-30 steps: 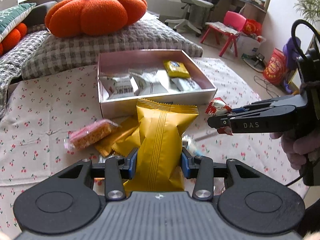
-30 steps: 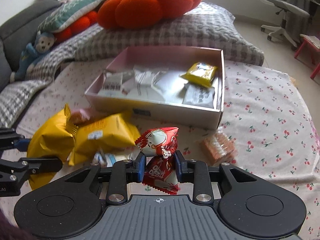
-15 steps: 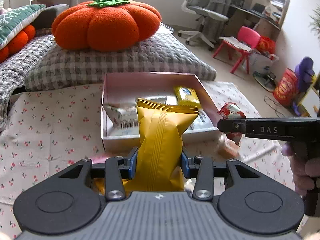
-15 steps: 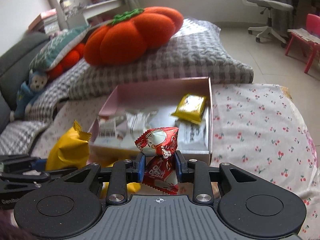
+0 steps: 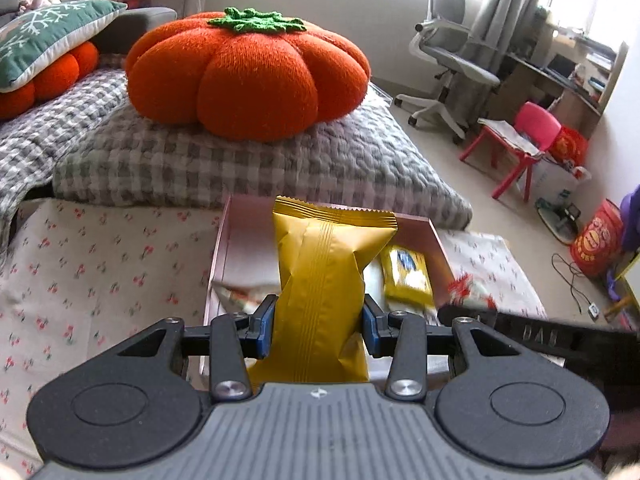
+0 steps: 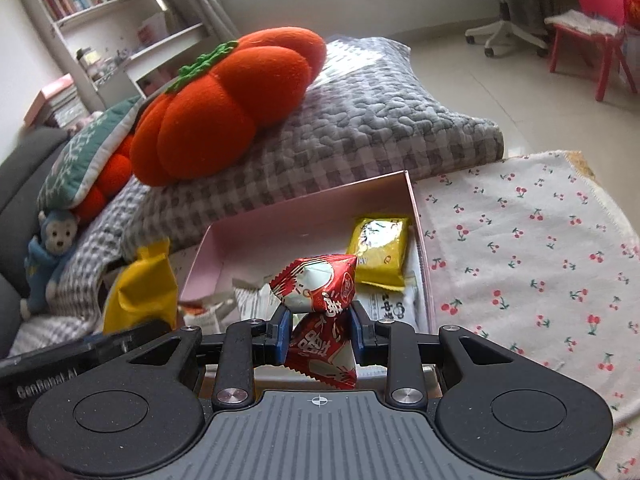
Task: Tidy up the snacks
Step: 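Carry the yellow bag and red-white candy into the box and open both grippers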
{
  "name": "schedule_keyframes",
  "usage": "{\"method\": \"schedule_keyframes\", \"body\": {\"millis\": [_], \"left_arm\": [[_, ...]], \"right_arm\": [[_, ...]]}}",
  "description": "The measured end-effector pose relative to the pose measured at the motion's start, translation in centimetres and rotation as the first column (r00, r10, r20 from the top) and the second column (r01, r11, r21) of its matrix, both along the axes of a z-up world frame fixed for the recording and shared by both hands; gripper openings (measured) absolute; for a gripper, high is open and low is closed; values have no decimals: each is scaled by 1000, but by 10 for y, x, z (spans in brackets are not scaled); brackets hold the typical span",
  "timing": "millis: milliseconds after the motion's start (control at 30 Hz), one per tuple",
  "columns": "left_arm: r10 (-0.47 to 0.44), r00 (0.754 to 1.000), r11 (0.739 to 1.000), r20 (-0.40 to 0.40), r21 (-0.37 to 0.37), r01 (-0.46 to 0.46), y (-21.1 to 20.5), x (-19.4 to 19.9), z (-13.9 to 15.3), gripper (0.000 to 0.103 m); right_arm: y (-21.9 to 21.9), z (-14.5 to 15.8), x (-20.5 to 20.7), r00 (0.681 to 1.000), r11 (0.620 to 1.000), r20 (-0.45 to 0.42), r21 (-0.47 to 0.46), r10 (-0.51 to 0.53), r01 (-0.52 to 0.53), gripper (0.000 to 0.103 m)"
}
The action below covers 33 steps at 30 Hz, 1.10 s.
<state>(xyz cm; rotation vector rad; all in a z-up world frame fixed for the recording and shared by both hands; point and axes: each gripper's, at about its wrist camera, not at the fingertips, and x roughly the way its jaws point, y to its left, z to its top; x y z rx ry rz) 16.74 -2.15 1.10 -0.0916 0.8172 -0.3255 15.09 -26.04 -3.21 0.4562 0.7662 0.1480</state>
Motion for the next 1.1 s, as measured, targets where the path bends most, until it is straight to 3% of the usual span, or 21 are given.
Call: {"method": "schedule_keyframes", "body": {"millis": [167,433,567,1000,1067,1100], "left_arm": [[29,999,1000,-24,5,-29,-7,32,-6,39],[69,986,995,-154,-57,-79,-12,70,-28,39],[68,978,997,-199,-20,-73,-19,80,-40,38],[38,997,995,-67,99,-31,-32,87,-46,39],[41,997,995,-59,98,-35,-29,85,-45,43],[44,997,994,-56,100,-38,-28,84,-44,51]], "right_arm": [[-5,-12,14,999,998,-35,61,-19,22,29],[-10,-22,26,998,994,-56,101,-27,33,29],[-15,-25,29,997,991,-63,127,-33,41,29],[-16,-30,30,998,985,-62,168,-30,40,32],[-16,-30,30,998,984,-56,173,-34,43,33],[-17,-30,30,998,983,-61,178,-34,44,34]]}}
